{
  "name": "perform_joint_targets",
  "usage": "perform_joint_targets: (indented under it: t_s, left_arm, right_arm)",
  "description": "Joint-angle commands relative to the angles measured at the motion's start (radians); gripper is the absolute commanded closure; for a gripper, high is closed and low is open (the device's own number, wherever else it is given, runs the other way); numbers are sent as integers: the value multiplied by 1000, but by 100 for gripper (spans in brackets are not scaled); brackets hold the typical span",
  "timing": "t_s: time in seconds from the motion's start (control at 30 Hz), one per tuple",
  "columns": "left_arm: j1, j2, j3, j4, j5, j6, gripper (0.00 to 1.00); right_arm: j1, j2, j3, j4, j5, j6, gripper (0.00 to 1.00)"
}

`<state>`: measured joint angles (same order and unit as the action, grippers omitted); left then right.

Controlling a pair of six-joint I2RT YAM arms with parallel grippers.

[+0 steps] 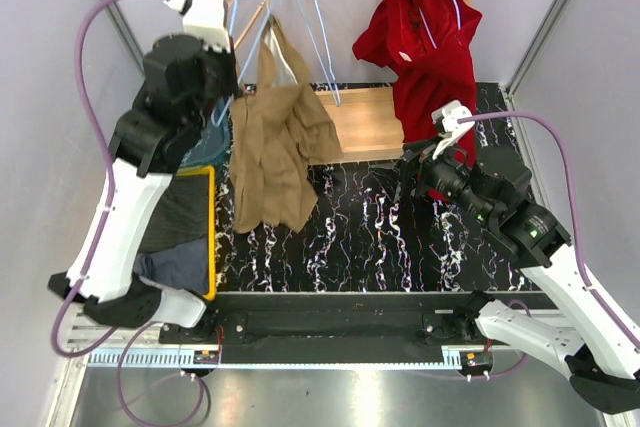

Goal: Place the skirt on the hanger

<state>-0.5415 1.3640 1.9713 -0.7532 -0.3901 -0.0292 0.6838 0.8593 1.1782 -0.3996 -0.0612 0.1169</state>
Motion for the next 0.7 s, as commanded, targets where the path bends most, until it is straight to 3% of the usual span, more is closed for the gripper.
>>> perform_joint_targets:
  t_s: [0.0, 0.33, 0.67]
  left_arm:
    - [81, 66, 155, 201, 88, -43, 100]
    - [136, 282, 324, 270, 250, -93, 100]
    - [147, 291, 184, 270, 255, -192, 100]
  right_arm:
    - [5, -17, -12, 24, 24, 18, 2]
    - [5, -8, -38, 34, 3, 35, 3]
    - [3, -13, -63, 38, 1, 35, 2]
